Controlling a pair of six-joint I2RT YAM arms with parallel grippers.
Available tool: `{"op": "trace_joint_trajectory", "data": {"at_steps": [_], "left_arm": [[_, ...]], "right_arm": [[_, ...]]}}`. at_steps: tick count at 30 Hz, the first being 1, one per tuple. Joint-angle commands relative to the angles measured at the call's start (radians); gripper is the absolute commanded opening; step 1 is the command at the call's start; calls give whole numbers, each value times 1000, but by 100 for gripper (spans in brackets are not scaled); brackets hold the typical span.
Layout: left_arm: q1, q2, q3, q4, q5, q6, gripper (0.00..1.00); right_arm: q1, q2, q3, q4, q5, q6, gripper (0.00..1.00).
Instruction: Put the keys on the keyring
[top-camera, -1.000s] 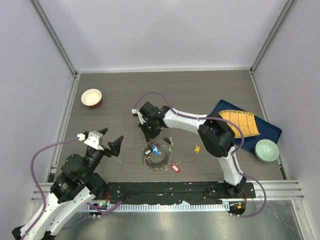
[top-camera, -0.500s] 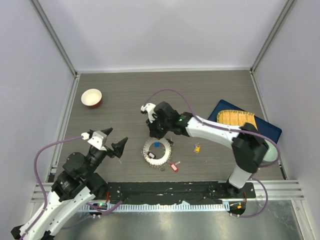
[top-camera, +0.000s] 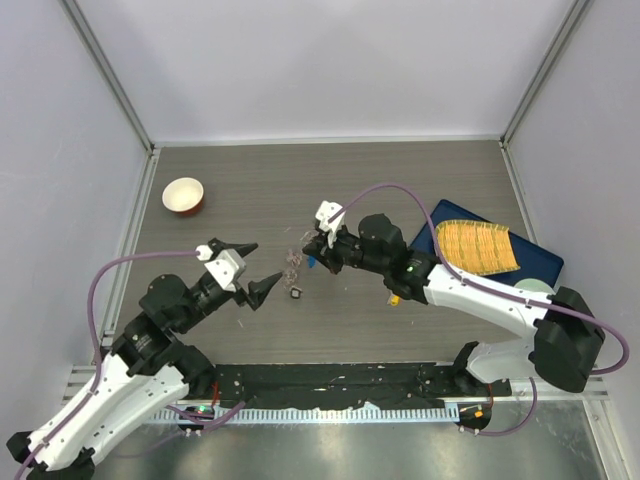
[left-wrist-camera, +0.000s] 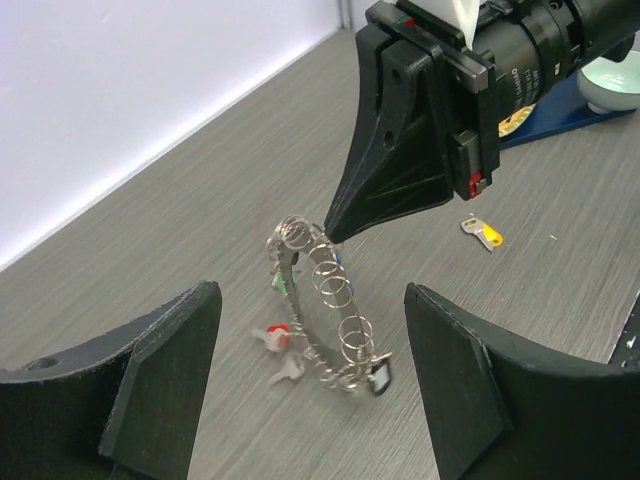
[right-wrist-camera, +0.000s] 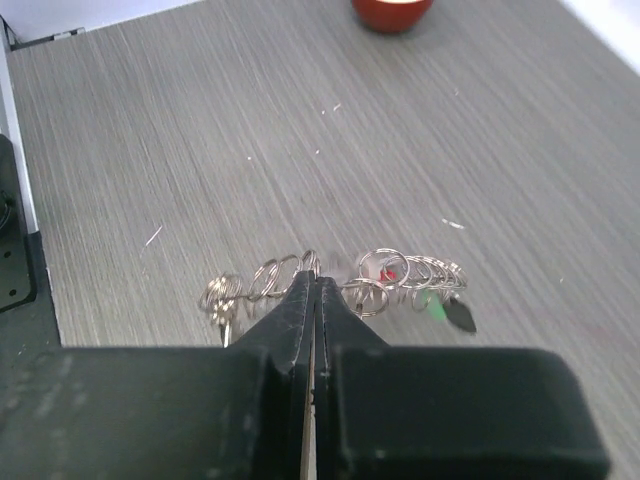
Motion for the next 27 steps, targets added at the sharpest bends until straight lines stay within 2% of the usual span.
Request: {"op": "trace_joint_trajectory", "data": {"at_steps": [1, 10, 16, 23, 27], "left_arm": [[3, 98, 70, 78, 106, 65, 78], [3, 277, 110, 136, 128, 126, 79], [5, 304, 46, 200, 155, 102, 86], [5, 351, -16, 323, 255, 43, 86], [6, 359, -27, 334, 302, 36, 84]], "right_arm": [[-3, -64, -7, 144, 0, -56, 1], [-5, -95, -31, 176, -66, -79, 1], [-8, -159, -79, 199, -75, -84, 1], [-8, -181, -97, 222, -123, -84, 1], [-8, -181, -108, 244, -137, -70, 1]]}}
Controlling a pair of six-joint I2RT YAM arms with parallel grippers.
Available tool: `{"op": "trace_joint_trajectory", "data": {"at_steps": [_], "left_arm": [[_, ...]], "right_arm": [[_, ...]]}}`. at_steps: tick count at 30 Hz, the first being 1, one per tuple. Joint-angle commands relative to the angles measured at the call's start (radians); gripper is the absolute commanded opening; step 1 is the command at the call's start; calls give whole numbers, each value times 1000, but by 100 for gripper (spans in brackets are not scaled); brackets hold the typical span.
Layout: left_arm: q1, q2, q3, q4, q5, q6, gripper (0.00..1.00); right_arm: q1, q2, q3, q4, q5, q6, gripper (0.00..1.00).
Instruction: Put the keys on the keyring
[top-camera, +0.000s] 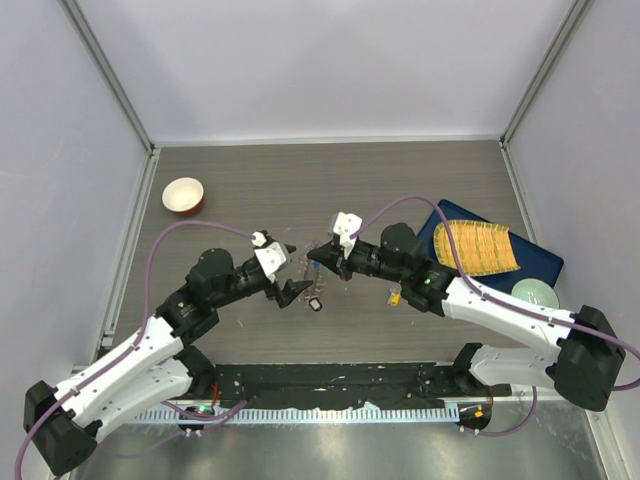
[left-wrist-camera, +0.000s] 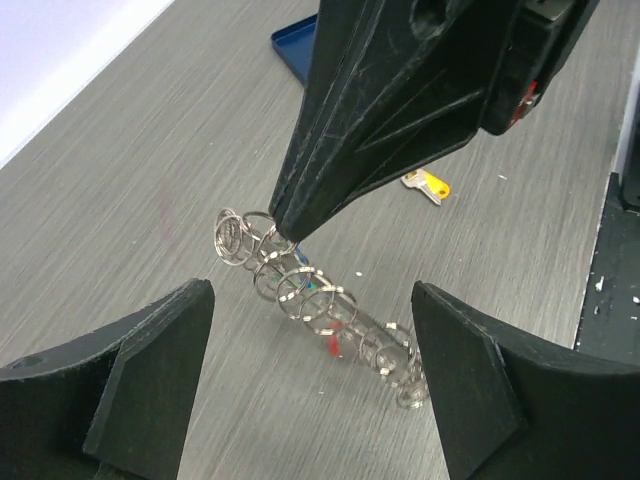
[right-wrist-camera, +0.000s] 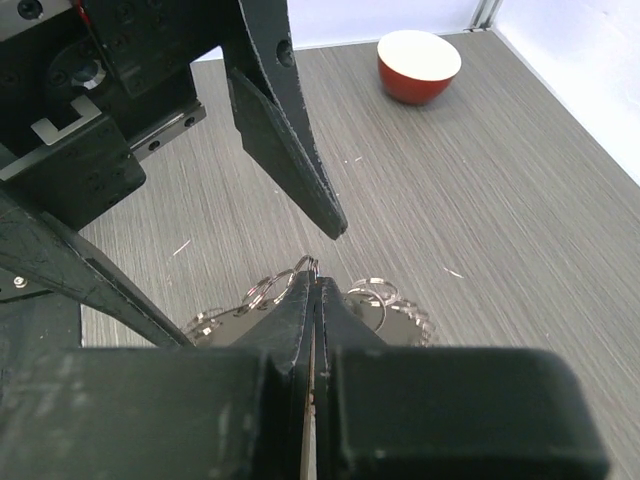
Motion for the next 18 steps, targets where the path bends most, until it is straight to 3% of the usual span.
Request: {"op": "trace_joint_trajectory", "data": {"at_steps": [1, 6, 10, 16, 18], "left_arm": [[4, -4, -25, 143, 112, -28, 83], [4, -6, -38, 140, 193, -60, 71], [4, -47, -18, 19, 229, -100, 52], [2, -156, -47, -17, 266, -193, 49], [2, -174, -52, -10, 348, -204, 50]], "right_arm": [[-2, -29, 6, 129, -37, 2, 1], [-2, -15, 7, 136, -7, 15, 1], [-6, -14, 7, 139, 62, 28, 1], [-28, -6, 18, 137, 220, 88, 1], [-28, -1, 14, 148, 230, 105, 1]]}}
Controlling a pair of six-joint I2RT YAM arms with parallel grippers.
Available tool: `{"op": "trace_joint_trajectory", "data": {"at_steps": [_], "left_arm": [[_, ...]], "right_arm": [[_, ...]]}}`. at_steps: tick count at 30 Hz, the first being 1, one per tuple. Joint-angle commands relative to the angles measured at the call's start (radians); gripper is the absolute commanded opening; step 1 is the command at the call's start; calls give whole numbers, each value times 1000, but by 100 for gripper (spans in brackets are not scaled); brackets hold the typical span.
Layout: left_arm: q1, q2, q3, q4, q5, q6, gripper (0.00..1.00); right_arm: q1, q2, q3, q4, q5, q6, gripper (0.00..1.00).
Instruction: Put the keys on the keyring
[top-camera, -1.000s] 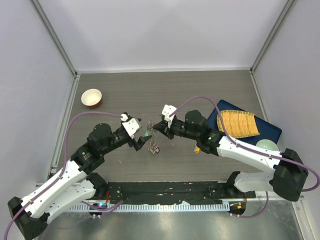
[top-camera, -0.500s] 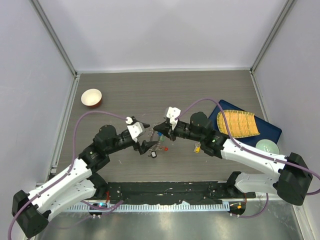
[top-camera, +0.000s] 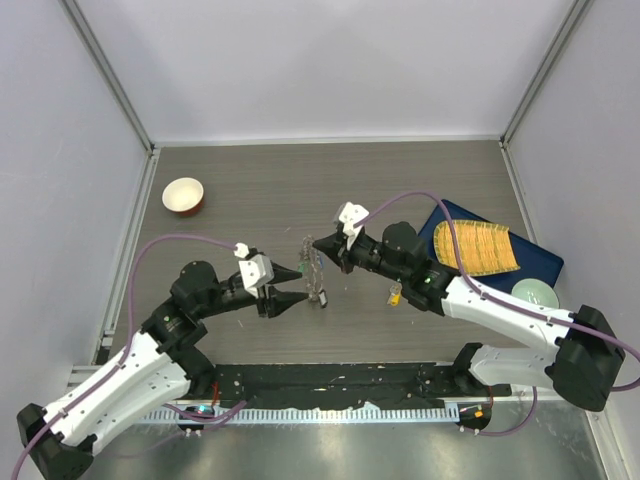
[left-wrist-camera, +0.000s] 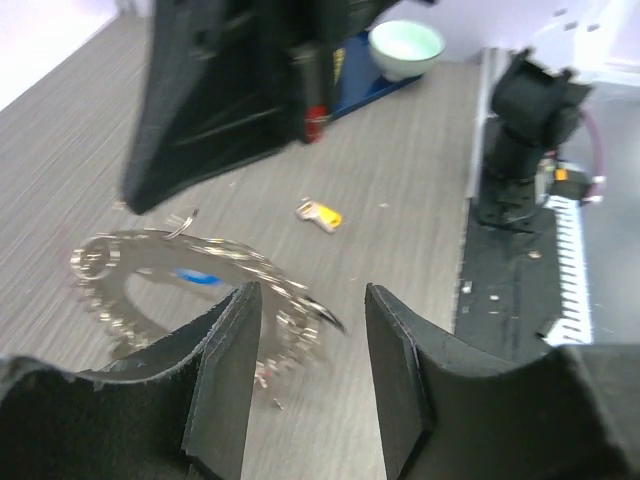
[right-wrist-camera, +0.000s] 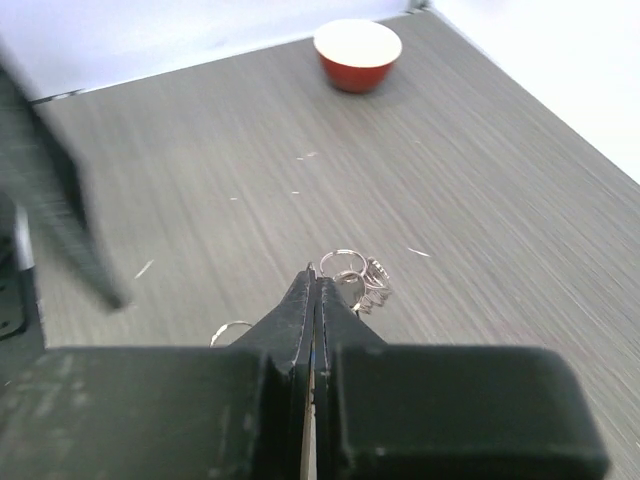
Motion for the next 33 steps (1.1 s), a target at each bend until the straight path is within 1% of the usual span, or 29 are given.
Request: {"op": "trace_joint_trajectory", "data": {"at_steps": [1, 4, 6, 8, 9, 10, 12, 14, 15, 20, 21, 23, 24, 26, 27, 31, 33], "left_arm": [[-7, -44, -12, 20, 205, -80, 50], [-10, 4, -15, 88, 290, -129, 50], [-9, 21, -10, 93, 252, -132, 50], [-9, 16, -14, 97, 90, -135, 52], [-9, 10, -15, 99, 25, -142, 56], [-10, -2, -18, 99, -121, -145, 57], [-10, -13, -23, 109, -210, -143, 58], [-7, -24, -46, 161, -271, -145, 58], [-6, -27, -65, 204, -280, -148, 58], [33, -15, -133, 347, -236, -192, 57], [60, -7, -161, 420, -184, -235, 57], [88, 30, -182, 494, -123, -273, 57], [102, 45, -193, 549, -68, -289, 57], [102, 73, -193, 583, -26, -300, 58], [102, 103, -184, 608, 32, -303, 59], [102, 160, -146, 610, 126, -310, 61], [103, 179, -130, 620, 149, -323, 62]], "right_arm": [[-15, -2, 26, 134, 106, 44, 1], [-17, 1, 10, 174, 53, 45, 1], [-17, 3, 7, 181, 30, 28, 1], [-18, -2, 4, 182, 3, 15, 1], [-18, -5, -3, 191, -5, 10, 1], [-18, -14, -11, 199, -13, 5, 1], [-26, -22, -29, 219, -33, 7, 1], [-33, -38, -40, 231, -51, 14, 1], [-41, -43, -54, 248, -75, 21, 1], [-75, -81, -97, 299, -149, 65, 1], [-79, -95, -112, 322, -157, 68, 1], [-92, -106, -129, 340, -180, 79, 1], [-95, -109, -131, 343, -191, 80, 1], [-99, -111, -131, 343, -205, 87, 1], [-99, -108, -132, 348, -208, 91, 1], [-99, -97, -132, 355, -202, 103, 1], [-99, -91, -129, 355, -195, 102, 1]]}}
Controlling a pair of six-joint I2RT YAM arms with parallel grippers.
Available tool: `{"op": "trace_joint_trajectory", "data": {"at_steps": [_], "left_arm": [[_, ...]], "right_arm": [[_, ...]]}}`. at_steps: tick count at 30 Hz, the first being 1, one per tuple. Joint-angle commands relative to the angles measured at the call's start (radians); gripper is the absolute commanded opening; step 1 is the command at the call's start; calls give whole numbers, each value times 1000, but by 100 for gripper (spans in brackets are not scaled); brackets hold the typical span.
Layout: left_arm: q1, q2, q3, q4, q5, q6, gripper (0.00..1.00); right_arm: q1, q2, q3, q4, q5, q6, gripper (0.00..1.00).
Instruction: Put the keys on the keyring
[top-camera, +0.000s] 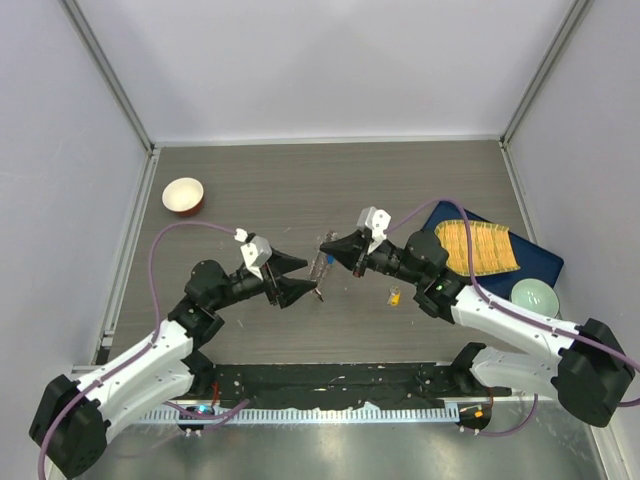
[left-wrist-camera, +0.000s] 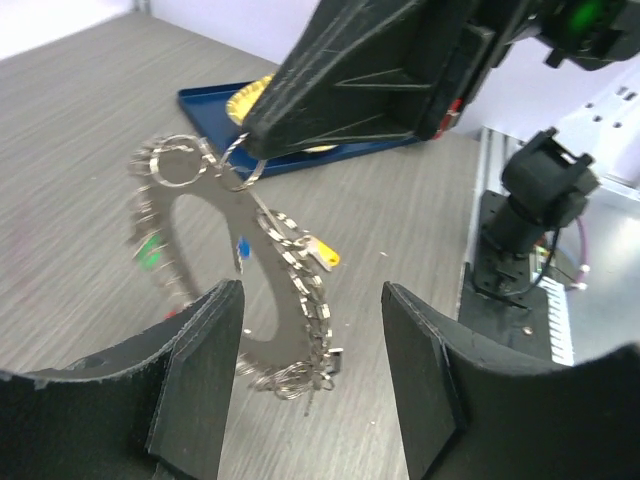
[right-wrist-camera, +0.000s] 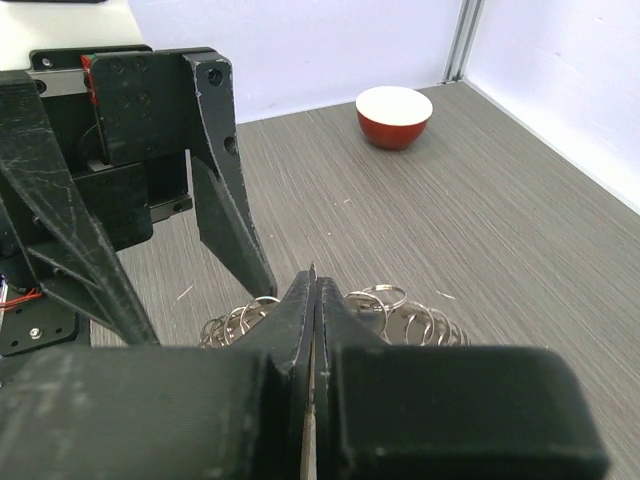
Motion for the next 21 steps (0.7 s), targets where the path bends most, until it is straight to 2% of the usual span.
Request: {"op": "trace_joint_trajectory", "data": {"at_steps": [1, 8, 21], "left_arm": [[2, 41, 63, 126, 140, -41, 62], [-6, 82, 85, 106, 108, -46, 61], [-76, 148, 105, 129, 88, -41, 59]], "right_arm": [[-2, -5, 20, 125, -9, 18, 1], [2, 20, 31, 132, 14, 21, 1], [32, 67, -18, 335, 11, 121, 1]]}}
